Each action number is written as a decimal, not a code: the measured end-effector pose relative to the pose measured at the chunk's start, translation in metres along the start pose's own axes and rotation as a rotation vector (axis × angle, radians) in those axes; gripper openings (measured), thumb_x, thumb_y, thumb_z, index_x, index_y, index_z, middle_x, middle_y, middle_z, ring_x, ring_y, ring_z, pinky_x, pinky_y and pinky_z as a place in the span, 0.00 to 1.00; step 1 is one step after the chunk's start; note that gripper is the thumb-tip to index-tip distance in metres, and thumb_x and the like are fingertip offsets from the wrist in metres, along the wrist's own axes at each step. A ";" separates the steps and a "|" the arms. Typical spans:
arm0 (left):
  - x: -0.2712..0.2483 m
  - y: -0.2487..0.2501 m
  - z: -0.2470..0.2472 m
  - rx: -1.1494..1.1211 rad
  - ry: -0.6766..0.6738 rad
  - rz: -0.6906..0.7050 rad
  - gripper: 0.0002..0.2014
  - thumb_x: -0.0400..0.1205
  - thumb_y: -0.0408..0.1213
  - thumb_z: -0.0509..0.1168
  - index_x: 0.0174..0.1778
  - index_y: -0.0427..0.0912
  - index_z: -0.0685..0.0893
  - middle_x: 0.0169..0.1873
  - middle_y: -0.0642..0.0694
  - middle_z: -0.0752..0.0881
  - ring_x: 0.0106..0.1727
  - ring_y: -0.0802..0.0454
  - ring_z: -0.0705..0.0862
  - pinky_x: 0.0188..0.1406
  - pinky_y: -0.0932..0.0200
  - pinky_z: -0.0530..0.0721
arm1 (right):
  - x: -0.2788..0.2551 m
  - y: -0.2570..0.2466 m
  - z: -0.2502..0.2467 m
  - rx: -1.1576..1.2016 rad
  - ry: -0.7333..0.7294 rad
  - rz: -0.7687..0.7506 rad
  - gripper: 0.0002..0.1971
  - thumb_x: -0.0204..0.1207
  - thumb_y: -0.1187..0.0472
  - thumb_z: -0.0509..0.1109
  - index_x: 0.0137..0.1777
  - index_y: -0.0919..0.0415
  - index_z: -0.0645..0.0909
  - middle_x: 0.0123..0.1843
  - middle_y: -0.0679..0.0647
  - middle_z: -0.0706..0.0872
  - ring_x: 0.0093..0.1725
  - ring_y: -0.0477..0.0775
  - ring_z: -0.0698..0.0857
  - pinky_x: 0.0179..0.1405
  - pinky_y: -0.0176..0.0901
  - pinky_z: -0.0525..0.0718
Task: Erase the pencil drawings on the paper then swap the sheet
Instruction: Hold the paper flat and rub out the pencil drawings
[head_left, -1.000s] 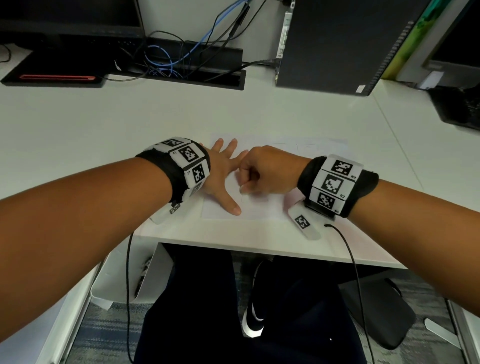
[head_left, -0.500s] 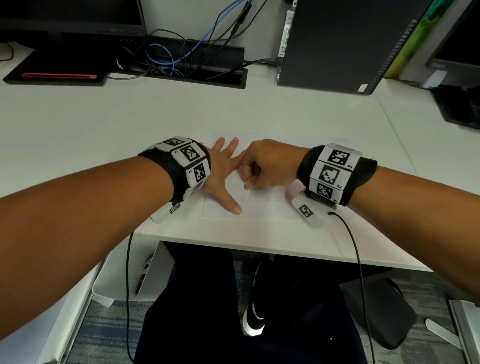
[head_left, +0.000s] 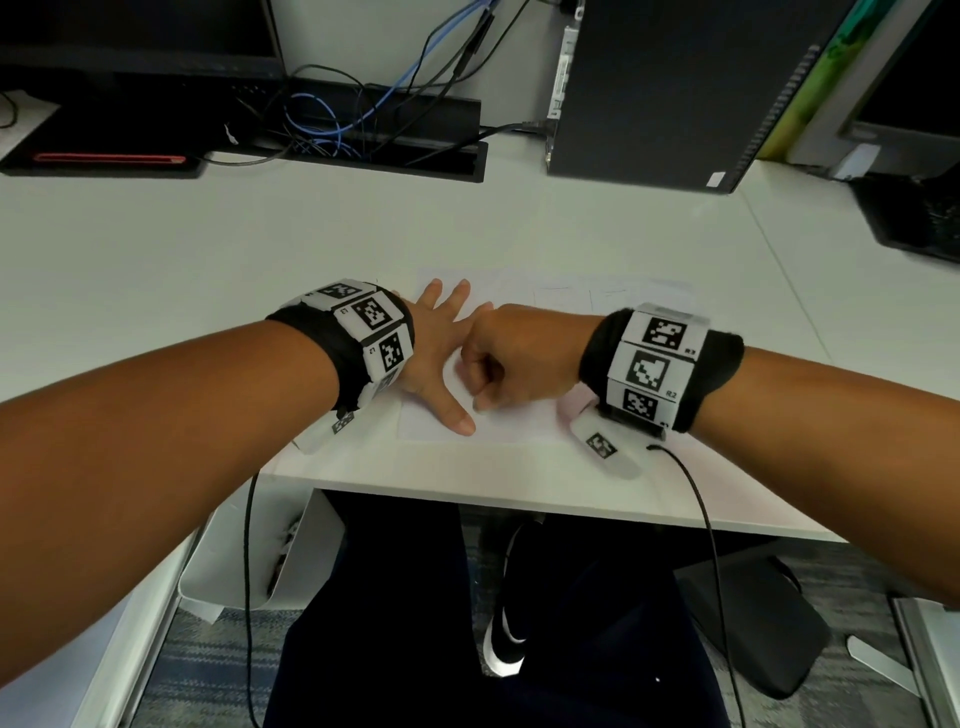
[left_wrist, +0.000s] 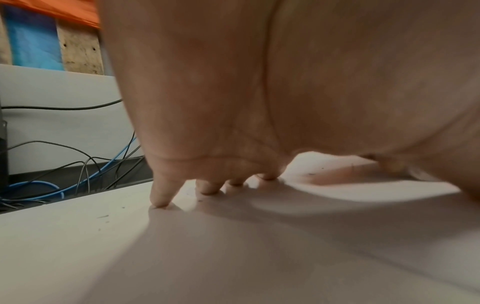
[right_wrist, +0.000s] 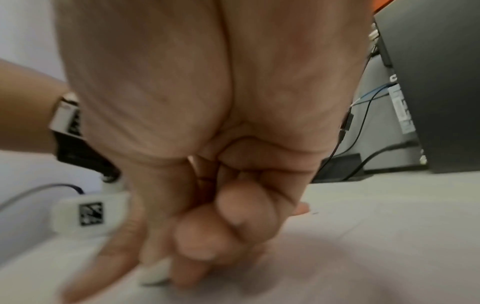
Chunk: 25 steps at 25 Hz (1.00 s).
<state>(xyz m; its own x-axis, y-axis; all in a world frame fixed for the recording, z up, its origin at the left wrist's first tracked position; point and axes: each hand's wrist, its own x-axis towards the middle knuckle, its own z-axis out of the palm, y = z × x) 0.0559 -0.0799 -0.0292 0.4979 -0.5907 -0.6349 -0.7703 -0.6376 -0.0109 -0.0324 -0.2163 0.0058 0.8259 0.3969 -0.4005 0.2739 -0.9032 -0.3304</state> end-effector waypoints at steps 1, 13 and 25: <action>-0.001 0.000 0.000 0.006 -0.005 -0.003 0.72 0.48 0.85 0.65 0.81 0.66 0.31 0.81 0.48 0.22 0.82 0.40 0.26 0.78 0.22 0.48 | 0.002 0.005 -0.004 -0.007 0.038 0.026 0.06 0.75 0.58 0.76 0.38 0.58 0.87 0.32 0.45 0.86 0.32 0.42 0.82 0.35 0.30 0.74; -0.005 0.004 -0.003 0.020 -0.005 -0.031 0.74 0.52 0.83 0.67 0.80 0.59 0.23 0.81 0.49 0.22 0.83 0.41 0.27 0.79 0.24 0.47 | -0.003 0.024 -0.014 0.061 0.113 0.164 0.10 0.74 0.59 0.77 0.33 0.53 0.83 0.27 0.43 0.84 0.28 0.39 0.81 0.35 0.35 0.76; -0.002 0.002 -0.003 0.022 -0.006 -0.021 0.76 0.50 0.83 0.67 0.81 0.59 0.24 0.81 0.49 0.23 0.83 0.40 0.28 0.78 0.23 0.48 | -0.009 0.004 0.006 0.082 0.025 0.026 0.07 0.74 0.58 0.77 0.37 0.56 0.85 0.29 0.41 0.83 0.30 0.36 0.80 0.34 0.27 0.74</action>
<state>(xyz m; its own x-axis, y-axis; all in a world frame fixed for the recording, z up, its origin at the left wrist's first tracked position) 0.0547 -0.0814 -0.0258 0.5116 -0.5745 -0.6390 -0.7684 -0.6387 -0.0410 -0.0417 -0.2220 0.0028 0.8447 0.3680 -0.3886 0.2113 -0.8964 -0.3897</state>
